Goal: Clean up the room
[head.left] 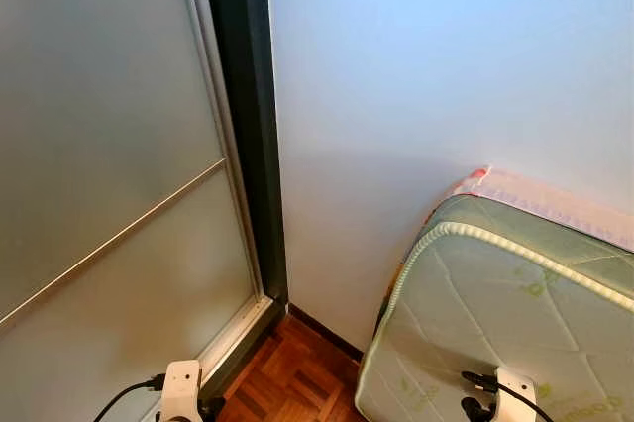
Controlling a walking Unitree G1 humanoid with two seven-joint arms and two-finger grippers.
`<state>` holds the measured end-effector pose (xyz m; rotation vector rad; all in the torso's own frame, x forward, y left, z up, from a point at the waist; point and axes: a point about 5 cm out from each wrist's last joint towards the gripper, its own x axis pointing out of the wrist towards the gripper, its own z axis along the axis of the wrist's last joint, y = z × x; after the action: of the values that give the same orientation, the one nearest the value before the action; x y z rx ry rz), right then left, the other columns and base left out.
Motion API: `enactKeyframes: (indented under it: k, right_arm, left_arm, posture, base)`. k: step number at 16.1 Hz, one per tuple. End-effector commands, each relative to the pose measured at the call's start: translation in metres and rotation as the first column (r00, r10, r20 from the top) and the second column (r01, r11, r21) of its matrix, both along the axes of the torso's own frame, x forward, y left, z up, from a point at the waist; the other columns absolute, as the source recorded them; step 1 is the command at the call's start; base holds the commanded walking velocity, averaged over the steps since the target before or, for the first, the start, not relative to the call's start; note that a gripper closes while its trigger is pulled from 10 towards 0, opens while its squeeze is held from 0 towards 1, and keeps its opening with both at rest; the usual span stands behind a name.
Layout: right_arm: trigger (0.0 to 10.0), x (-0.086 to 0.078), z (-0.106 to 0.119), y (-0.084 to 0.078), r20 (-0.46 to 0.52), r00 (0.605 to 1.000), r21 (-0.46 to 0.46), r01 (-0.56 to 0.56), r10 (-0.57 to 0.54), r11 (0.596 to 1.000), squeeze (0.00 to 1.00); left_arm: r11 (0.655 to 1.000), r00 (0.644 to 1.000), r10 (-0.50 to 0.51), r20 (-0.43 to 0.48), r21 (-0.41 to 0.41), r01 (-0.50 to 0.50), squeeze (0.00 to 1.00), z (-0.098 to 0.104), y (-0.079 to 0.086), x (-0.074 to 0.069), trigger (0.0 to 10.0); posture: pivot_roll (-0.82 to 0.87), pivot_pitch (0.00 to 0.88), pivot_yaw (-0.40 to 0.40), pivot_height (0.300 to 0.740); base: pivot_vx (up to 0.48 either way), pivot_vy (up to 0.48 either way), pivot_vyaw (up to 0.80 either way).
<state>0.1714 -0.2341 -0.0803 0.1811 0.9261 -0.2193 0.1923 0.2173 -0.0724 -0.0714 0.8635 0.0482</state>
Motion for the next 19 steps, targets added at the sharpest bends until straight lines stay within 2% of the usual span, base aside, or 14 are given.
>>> enactKeyframes:
  k: [1,5,17,19]
  right_arm:
    - [10.0,0.0062,0.0033,-0.0007,0.026,1.0,-0.001,0.0,0.0,1.0,0.0]
    - [10.0,-0.0005,-0.0001,0.0006,0.005,1.0,0.007,0.0,0.0,1.0,0.0]
    - [10.0,-0.0027,-0.0019,0.0036,-0.005,1.0,0.016,-0.006,0.006,1.0,0.0]
    - [10.0,-0.0032,-0.0021,0.0034,-0.006,1.0,0.017,-0.004,0.004,1.0,0.0]
  left_arm:
    - [1.0,1.0,0.0,-0.017,0.0,0.0,0.0,-0.0022,0.0012,-0.0045,10.0]
    - [1.0,1.0,-0.015,-0.023,0.003,0.015,0.0,-0.0024,0.0016,-0.0053,10.0]
    - [1.0,0.999,-0.028,-0.046,0.013,0.028,0.0,-0.0053,0.0033,-0.0117,10.0]
    - [0.999,0.998,-0.028,-0.049,0.015,0.029,0.0,-0.0055,0.0037,-0.0123,10.0]
  posture:
    - [-0.05,0.0,-0.038,0.74]
    - [-0.06,0.0,-0.028,0.74]
    - [-0.05,0.0,-0.024,0.74]
    - [-0.05,0.0,-0.023,0.74]
  base:
    - [0.0,0.0,0.0]
    - [0.0,0.0,0.0]
    - [0.0,0.0,0.0]
    - [-0.246,0.0,0.0]
